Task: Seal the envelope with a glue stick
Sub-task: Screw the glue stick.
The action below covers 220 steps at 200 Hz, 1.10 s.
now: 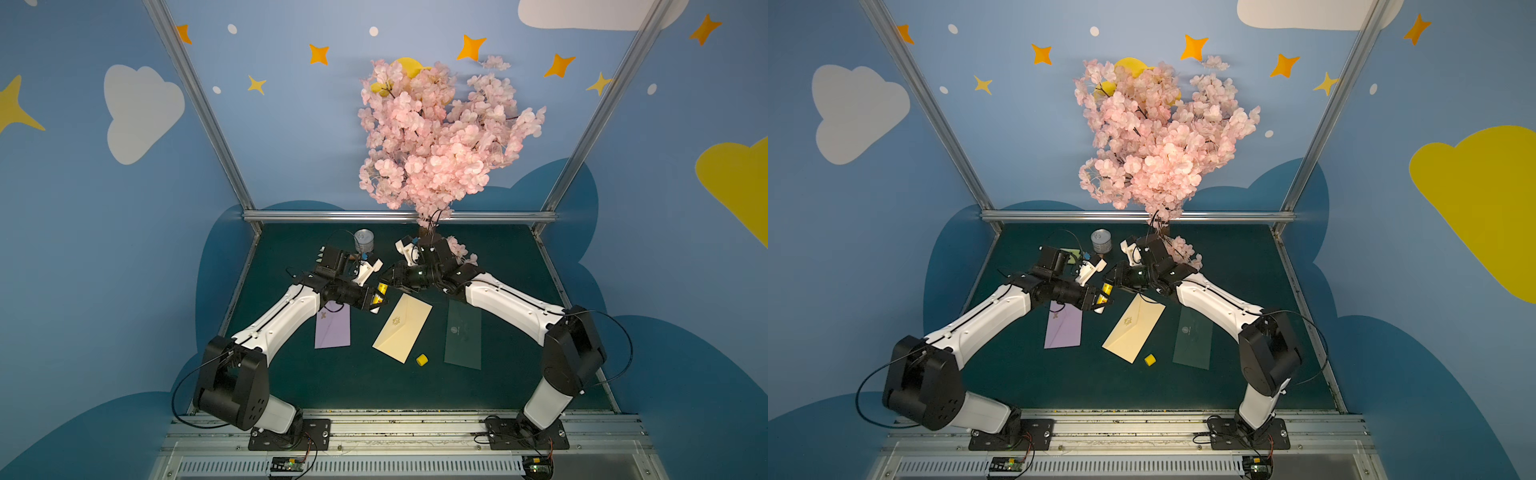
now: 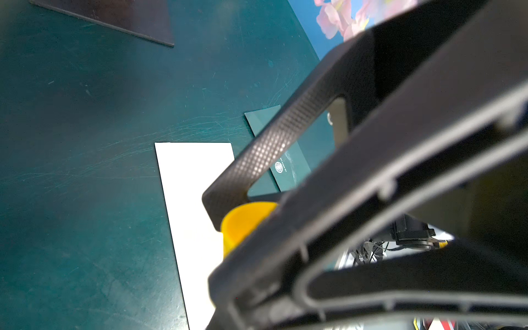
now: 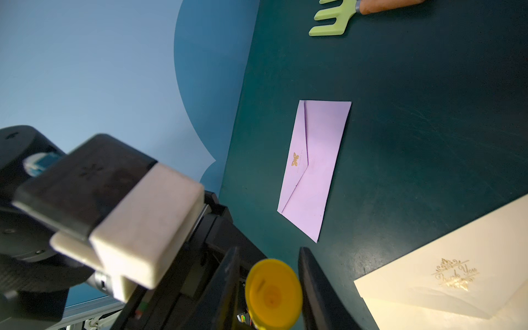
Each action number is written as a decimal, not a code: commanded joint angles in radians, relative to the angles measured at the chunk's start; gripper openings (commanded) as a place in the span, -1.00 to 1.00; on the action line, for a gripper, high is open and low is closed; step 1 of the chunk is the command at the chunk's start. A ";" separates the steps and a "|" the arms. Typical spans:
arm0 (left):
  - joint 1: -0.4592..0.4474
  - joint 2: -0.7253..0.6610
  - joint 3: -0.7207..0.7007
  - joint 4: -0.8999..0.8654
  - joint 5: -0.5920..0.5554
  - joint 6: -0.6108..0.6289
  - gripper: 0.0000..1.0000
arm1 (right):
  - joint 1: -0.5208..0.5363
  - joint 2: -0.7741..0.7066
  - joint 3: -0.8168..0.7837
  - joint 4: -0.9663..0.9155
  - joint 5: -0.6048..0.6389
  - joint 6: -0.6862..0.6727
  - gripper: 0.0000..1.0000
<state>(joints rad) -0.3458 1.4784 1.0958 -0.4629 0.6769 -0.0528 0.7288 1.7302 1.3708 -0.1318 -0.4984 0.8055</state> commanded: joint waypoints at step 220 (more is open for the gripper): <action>0.101 -0.038 0.029 -0.022 0.452 -0.009 -0.95 | -0.029 -0.110 -0.155 0.362 -0.290 -0.066 -1.00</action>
<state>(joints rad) -0.2588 1.4769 1.1130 -0.5098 1.0195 -0.0513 0.6949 1.6661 1.2373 0.1661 -0.7158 0.7765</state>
